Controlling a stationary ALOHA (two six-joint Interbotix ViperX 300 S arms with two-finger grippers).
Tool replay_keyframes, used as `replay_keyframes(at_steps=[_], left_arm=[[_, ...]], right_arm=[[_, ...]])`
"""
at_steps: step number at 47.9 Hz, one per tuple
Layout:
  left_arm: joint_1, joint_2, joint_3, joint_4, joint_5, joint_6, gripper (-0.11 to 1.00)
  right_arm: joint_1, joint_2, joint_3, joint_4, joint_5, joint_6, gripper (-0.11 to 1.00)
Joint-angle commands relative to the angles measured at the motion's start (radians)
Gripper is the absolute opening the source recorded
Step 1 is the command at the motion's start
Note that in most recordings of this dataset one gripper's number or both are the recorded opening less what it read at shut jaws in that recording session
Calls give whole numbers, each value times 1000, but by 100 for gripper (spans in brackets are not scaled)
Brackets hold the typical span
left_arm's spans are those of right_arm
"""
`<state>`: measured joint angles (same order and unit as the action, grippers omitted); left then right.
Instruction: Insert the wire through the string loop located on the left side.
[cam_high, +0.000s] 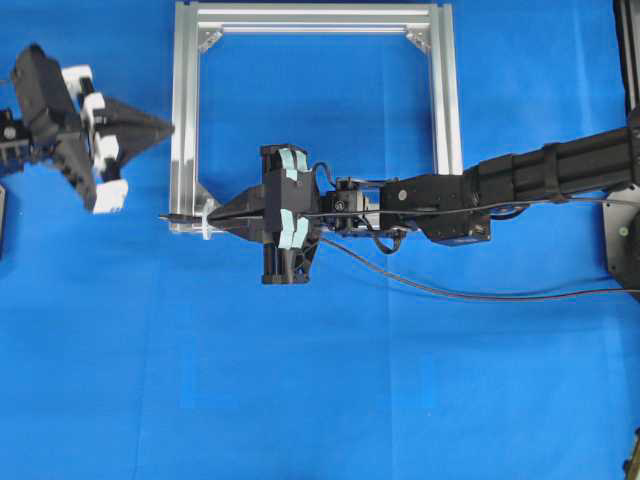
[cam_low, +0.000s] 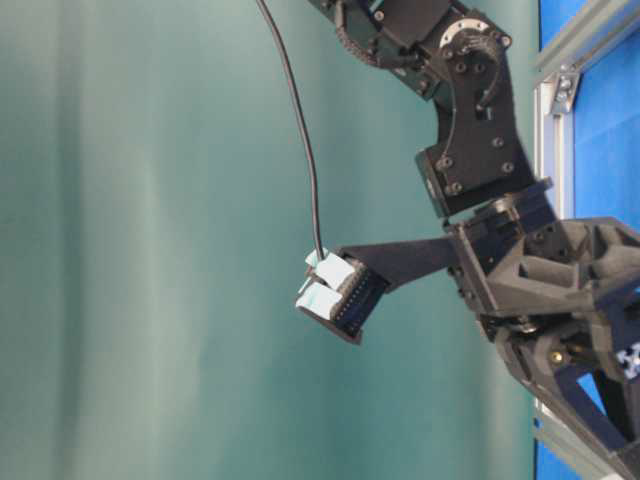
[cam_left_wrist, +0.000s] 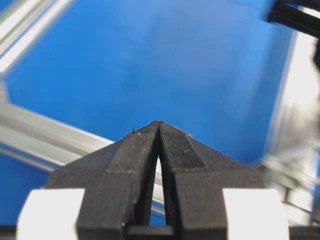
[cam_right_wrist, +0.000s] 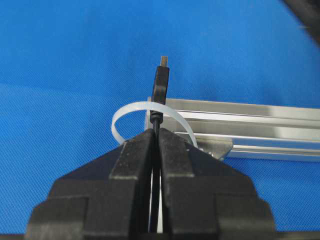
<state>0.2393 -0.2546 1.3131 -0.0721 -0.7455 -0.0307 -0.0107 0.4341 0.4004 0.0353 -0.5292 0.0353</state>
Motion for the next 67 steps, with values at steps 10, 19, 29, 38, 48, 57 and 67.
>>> replay_keyframes(at_steps=[10,19,29,38,48,57,67], left_arm=[[-210,-83,17,3,-2,0,0],[-242,-81,11,3,31,0,0],[-242,-78,8,5,32,0,0],[-244,-83,11,5,32,0,5],[-252,-87,9,3,35,-2,60],[-256,-80,-2,3,81,-2,89],[-255,-3,-29,2,107,-3,87]], right_arm=[[-2,-20,-12,0,-5,2,0],[-3,-20,-12,2,-5,2,0],[-2,-21,-12,2,-3,2,0],[-2,-21,-12,0,-3,2,0],[-3,-21,-11,2,-2,2,0],[-3,-20,-12,0,-2,2,0],[-5,-21,-11,0,-2,2,0]])
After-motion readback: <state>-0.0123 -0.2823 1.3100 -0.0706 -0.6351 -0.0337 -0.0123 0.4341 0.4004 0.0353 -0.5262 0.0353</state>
